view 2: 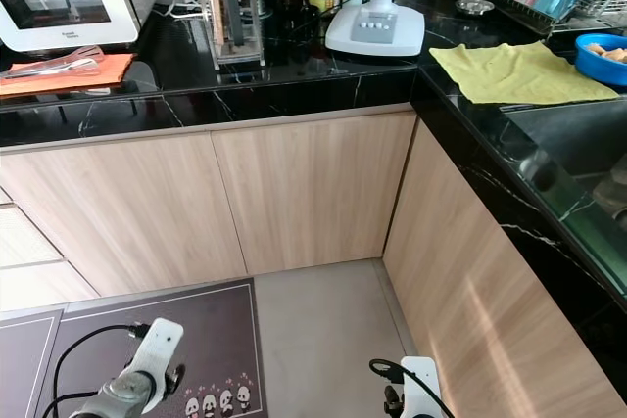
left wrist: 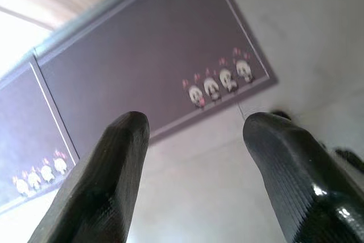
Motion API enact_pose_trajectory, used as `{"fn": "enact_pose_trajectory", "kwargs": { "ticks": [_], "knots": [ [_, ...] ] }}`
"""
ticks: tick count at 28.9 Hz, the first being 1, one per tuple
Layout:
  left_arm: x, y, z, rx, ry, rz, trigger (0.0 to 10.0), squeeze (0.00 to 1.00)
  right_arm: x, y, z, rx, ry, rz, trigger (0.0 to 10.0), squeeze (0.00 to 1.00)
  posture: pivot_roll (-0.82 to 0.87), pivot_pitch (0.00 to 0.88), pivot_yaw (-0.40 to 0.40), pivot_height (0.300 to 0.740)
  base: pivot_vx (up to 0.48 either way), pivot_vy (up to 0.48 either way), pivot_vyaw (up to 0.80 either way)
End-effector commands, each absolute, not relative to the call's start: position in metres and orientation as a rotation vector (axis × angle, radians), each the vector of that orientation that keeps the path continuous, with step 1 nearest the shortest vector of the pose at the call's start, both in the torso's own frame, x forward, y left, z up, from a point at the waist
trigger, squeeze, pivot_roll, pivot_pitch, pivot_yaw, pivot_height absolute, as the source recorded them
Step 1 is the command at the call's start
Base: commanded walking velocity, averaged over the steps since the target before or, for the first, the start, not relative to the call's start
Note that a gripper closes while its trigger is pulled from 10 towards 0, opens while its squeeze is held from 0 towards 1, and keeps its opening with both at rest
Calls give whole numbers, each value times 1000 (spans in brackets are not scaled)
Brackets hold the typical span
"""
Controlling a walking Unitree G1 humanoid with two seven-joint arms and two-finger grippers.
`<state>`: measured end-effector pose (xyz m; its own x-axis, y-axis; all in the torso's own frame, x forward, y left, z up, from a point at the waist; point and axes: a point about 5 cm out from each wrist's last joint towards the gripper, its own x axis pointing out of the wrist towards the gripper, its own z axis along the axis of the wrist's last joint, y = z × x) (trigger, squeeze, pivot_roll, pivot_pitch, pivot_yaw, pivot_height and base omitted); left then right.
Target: Kitchen organization
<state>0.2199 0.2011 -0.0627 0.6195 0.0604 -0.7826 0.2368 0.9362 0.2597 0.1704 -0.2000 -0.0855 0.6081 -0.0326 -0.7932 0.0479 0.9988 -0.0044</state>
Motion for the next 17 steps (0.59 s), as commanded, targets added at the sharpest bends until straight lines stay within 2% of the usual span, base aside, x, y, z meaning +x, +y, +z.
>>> {"fn": "enact_pose_trajectory", "kwargs": {
  "ticks": [1, 10, 17],
  "knots": [
    [214, 199, -67, 316, 940, -96, 10000, 0, 167, -200, -87, 28, 929, -63, 10000, 0, -97, 0, 32, 740, 0, 0, 0],
    [222, 175, -65, 197, 904, -106, 10000, 0, 152, -203, -94, 52, 971, -114, 10000, 0, -110, 0, 45, 740, 0, 0, 0],
    [221, 169, -67, 74, 911, -36, 10000, 0, 145, -203, -97, 130, 983, -192, 10000, 0, -113, 0, 48, 740, 0, 0, 0]
  ]
}}
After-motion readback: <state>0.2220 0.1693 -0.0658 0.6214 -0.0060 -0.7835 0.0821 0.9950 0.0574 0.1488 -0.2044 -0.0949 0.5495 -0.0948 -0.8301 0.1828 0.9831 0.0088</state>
